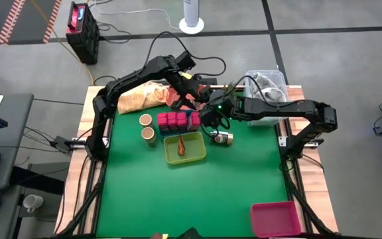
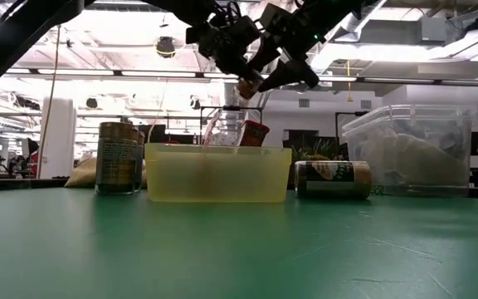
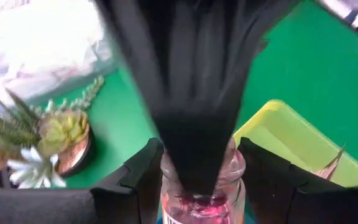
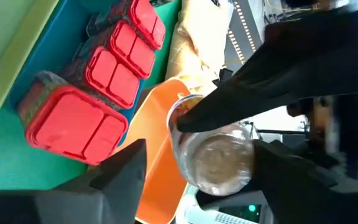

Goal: Sort spices by type
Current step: Put the brown seasoning bottle into the orange bin

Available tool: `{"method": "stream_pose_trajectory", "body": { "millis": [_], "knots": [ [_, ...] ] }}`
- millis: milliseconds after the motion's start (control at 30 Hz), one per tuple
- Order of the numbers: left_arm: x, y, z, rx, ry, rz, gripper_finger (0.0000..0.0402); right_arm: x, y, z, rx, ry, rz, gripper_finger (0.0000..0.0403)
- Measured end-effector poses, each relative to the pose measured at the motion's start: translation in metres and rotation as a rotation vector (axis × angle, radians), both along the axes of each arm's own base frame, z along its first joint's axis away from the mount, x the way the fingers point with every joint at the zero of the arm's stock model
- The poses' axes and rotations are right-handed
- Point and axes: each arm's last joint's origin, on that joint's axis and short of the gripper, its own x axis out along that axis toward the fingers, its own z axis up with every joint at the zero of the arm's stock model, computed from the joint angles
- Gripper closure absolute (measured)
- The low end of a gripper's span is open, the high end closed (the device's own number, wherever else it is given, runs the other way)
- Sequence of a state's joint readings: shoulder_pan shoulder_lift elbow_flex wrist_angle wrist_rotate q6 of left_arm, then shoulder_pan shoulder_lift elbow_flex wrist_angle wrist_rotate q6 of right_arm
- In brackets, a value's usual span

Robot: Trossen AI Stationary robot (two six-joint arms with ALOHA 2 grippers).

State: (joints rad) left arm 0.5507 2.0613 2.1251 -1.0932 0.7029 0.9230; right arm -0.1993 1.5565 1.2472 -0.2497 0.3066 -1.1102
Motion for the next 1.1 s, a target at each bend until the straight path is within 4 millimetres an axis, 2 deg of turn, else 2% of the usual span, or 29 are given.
{"method": "stream_pose_trajectory", "body": {
  "millis": [133, 267, 567, 800, 933, 1100],
  "knots": [
    [0.000, -0.001, 0.001, -0.004, 0.001, -0.002, 0.0225, 0.000, 0.000, -0.001, -0.007, 0.008, 0.002, 0.0065],
    [0.001, -0.003, 0.001, -0.014, -0.005, -0.012, 0.0225, 0.001, 0.000, 0.000, -0.019, -0.003, 0.003, 0.0065],
    [0.005, -0.005, 0.003, -0.002, -0.039, -0.028, 0.0225, 0.002, 0.000, 0.001, -0.039, -0.003, 0.016, 0.0126],
    [0.005, -0.006, 0.002, -0.009, -0.033, -0.024, 0.0225, 0.001, 0.000, 0.000, -0.036, 0.010, 0.017, 0.0208],
    [0.008, -0.005, 0.003, -0.040, -0.023, 0.036, 0.0213, 0.000, 0.000, 0.000, -0.033, 0.024, 0.016, 0.0208],
    [0.010, -0.007, 0.004, -0.050, -0.012, 0.081, 0.0155, -0.001, 0.000, -0.003, -0.006, 0.036, -0.003, 0.0208]
  ]
}}
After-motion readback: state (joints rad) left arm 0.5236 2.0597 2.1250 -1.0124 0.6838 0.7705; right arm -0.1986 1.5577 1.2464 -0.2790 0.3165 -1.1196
